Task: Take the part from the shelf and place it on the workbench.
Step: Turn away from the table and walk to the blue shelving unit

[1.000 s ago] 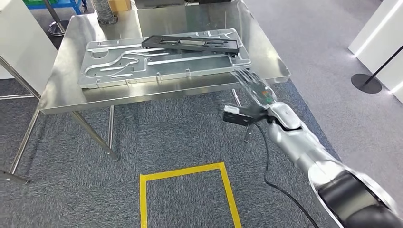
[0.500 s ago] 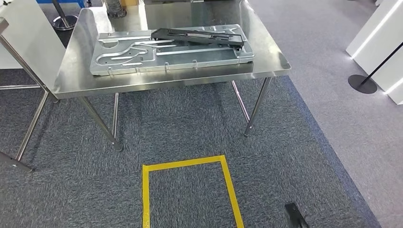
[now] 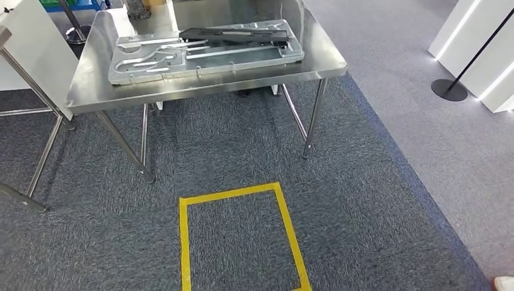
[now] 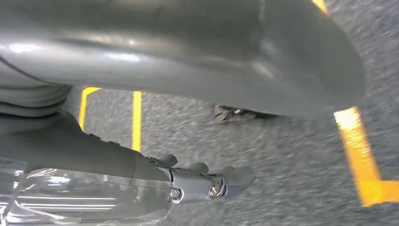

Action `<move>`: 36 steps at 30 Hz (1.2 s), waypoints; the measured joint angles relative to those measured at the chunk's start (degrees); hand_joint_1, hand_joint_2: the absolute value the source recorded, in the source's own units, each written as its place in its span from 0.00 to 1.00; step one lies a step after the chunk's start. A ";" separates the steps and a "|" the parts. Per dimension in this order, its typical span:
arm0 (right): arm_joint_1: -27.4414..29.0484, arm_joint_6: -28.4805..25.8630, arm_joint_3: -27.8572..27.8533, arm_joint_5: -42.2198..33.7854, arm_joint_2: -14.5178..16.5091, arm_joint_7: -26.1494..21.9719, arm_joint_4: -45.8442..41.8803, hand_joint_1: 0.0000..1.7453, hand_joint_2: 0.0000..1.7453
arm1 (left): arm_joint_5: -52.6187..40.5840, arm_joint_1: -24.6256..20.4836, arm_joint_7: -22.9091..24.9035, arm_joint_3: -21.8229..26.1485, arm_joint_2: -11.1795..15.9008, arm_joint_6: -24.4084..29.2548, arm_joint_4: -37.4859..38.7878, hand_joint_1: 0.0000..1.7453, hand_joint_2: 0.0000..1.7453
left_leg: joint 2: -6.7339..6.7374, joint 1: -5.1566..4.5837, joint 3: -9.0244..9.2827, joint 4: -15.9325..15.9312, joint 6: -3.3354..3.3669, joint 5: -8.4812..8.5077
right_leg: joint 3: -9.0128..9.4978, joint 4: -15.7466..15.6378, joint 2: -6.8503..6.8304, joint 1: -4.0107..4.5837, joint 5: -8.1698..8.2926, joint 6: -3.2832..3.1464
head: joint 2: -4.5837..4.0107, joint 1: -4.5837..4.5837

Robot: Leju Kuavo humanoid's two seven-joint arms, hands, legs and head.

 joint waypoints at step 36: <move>0.24 2.19 -0.59 3.49 2.53 1.86 1.05 0.00 0.75 | -0.99 0.74 1.63 -1.13 0.04 3.08 -0.04 0.00 1.00 | -0.40 -0.08 0.53 12.26 -0.10 -7.26 | -1.46 0.04 -0.02 0.69 1.08 -1.18 | 0.00 -0.02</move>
